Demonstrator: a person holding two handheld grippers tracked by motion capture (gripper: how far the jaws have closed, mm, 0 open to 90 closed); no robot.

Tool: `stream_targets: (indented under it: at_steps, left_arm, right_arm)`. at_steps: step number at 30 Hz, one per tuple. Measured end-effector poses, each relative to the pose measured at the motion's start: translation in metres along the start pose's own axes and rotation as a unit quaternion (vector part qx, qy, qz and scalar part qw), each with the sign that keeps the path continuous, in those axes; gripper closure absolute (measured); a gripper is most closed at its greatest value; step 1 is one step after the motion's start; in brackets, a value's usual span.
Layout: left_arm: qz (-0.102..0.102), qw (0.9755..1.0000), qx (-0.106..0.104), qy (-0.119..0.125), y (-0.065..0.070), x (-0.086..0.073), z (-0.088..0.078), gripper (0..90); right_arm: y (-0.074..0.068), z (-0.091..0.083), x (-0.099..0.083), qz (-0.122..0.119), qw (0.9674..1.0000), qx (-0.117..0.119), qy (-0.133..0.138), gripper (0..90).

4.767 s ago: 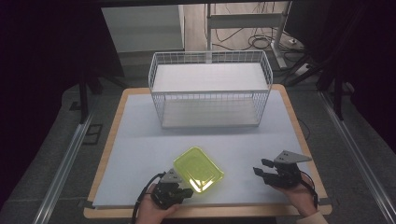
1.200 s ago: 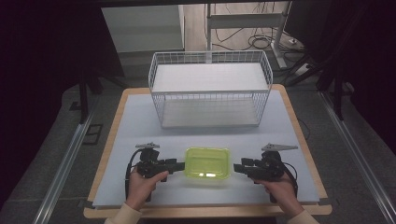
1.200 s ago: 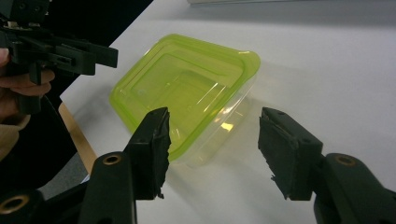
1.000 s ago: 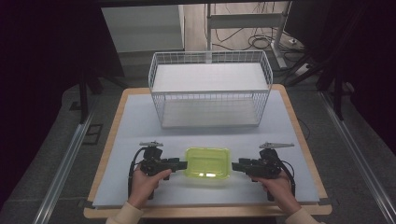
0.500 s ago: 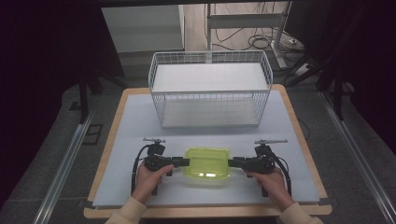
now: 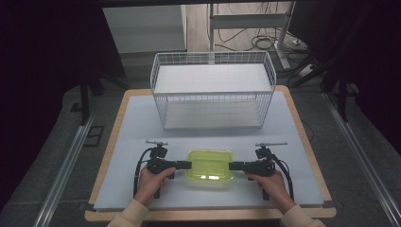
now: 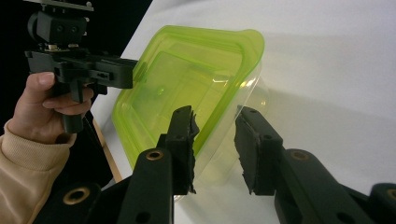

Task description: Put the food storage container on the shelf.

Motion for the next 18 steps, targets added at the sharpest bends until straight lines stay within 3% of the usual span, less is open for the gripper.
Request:
stream_targets:
  at_steps: [10, 18]
  left_arm:
    - [-0.007, 0.9999, -0.014, 0.001, -0.0004, -0.0023, 0.0002, 75.1]
    - [0.007, 0.9999, -0.005, 0.009, 0.0074, -0.0045, -0.0054, 80.0]
  right_arm:
    - [-0.0008, 0.0020, -0.0005, 0.017, 0.9996, 0.020, -0.007, 72.7]
    - [-0.0058, -0.0054, 0.0021, 0.035, 0.9982, 0.048, 0.008, 82.2]
Point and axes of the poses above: each handheld gripper's, and its own axes: z roughly forward along the jaws, x roughly out of its top, y roughly to its right, the point moved 5 cm from there along z, roughly forward along the jaws, and after that the axes turned 3 degrees about z, right-handed, at the moved point
